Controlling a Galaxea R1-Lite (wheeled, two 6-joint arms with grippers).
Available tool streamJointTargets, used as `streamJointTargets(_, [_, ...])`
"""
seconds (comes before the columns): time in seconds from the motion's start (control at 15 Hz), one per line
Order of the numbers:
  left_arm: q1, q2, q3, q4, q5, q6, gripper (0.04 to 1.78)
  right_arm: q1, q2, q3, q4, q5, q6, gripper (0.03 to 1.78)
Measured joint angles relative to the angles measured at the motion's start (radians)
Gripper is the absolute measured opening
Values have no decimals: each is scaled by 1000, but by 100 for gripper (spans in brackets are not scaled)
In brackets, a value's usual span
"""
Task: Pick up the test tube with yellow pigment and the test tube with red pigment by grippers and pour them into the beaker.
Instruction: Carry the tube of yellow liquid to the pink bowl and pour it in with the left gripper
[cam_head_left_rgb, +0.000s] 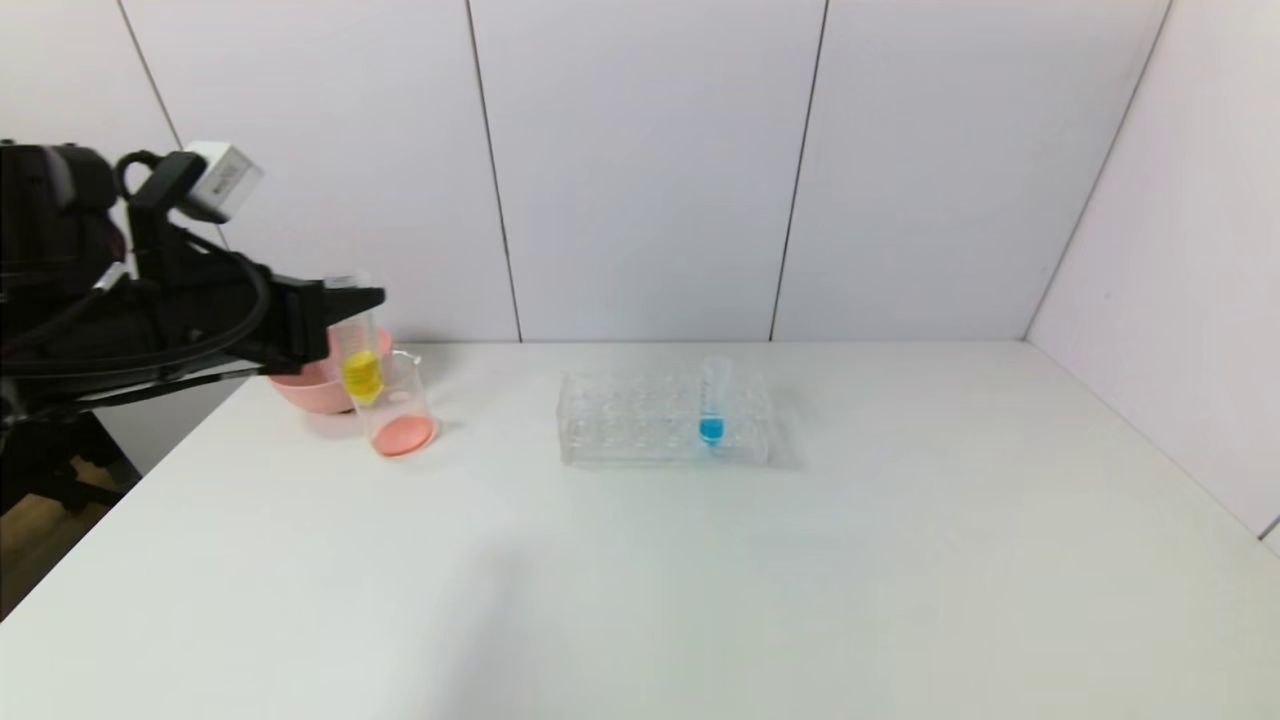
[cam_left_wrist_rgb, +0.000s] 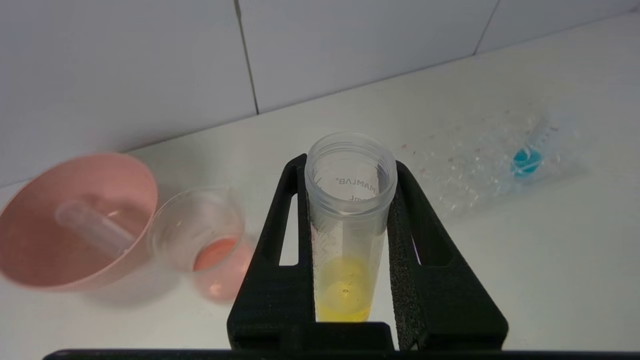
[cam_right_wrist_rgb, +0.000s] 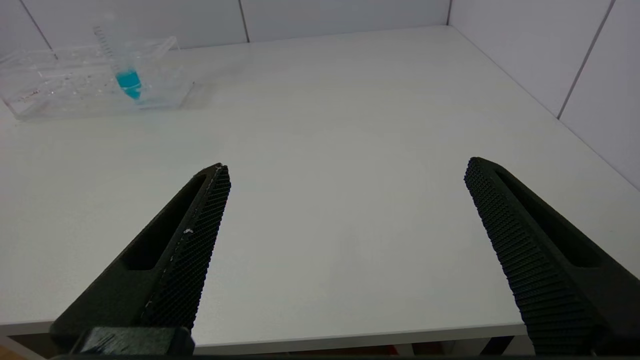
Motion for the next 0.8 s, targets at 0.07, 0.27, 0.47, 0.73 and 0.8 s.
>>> streamJointTargets(0.07, [88,-21,22,31,-97,40,44,0,0,0,0,0,0,171])
streamJointTargets(0.27, [309,-46,61,111,-343,185,44,0,0,0,0,0,0,171])
streamJointTargets(0.47, [415,5,55,142,-417,310,44,0,0,0,0,0,0,171])
streamJointTargets(0.73, [455,130,-37,147,-399,351,44,0,0,0,0,0,0,171])
streamJointTargets(0.8, [454,163,-76,151,-386,358,44,0,0,0,0,0,0,171])
